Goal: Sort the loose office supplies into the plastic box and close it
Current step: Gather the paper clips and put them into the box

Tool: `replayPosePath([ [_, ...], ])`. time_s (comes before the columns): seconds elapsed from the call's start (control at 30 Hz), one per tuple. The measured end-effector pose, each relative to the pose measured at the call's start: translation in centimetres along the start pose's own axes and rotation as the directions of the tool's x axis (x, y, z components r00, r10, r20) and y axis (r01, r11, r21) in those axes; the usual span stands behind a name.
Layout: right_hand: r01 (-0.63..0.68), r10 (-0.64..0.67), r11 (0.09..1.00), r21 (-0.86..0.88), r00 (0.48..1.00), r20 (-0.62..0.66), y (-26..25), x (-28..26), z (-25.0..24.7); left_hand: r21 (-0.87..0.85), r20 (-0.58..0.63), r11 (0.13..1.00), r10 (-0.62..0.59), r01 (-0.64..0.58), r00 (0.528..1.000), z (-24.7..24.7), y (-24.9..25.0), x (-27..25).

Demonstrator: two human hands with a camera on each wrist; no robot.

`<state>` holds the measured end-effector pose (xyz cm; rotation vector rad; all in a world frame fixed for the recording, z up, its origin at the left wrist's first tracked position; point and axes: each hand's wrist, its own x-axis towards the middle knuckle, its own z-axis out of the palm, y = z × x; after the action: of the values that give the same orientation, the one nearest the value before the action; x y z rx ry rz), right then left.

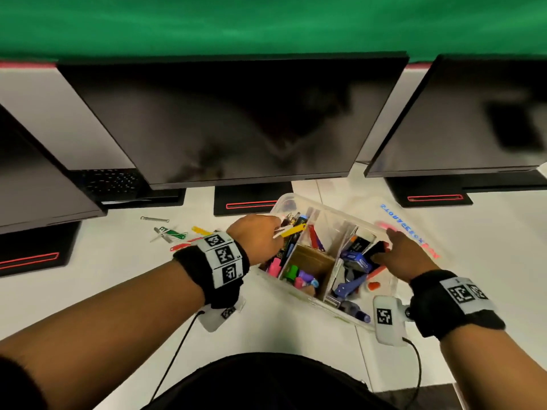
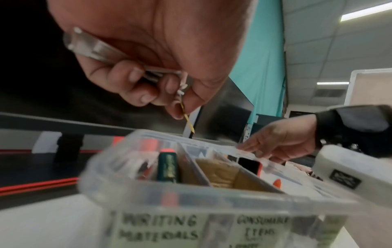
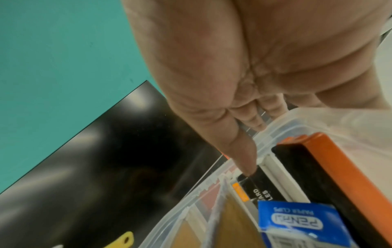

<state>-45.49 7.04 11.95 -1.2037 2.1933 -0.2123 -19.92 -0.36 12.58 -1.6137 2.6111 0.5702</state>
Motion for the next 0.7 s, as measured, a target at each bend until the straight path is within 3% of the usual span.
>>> replayPosePath([
  [0.1, 0.029, -0.028, 0.999, -0.029, 0.999, 0.034, -0.1, 0.1, 0.3, 0.004, 0.057, 1.000, -0.002, 0.002, 0.998, 1.8, 1.2, 0.8],
  [0.3, 0.126, -0.122, 0.991, -0.051, 0.990, 0.071, -1.3, -0.2, 1.6, 0.060, 0.007, 0.998, -0.011, 0.011, 1.000, 2.7, 1.6, 2.1],
  [0.43, 0.205, -0.193, 0.973, -0.103, 0.974, 0.117, -2.0, -0.7, 2.7, 0.108, 0.040, 0.994, 0.004, -0.009, 0.999, 3.7, 1.4, 2.8],
  [0.7, 0.229, -0.213, 0.964, -0.133, 0.969, 0.122, -1.2, -0.7, 3.6, -0.022, 0.036, 0.999, -0.045, 0.045, 0.998, 4.4, 1.2, 3.5],
])
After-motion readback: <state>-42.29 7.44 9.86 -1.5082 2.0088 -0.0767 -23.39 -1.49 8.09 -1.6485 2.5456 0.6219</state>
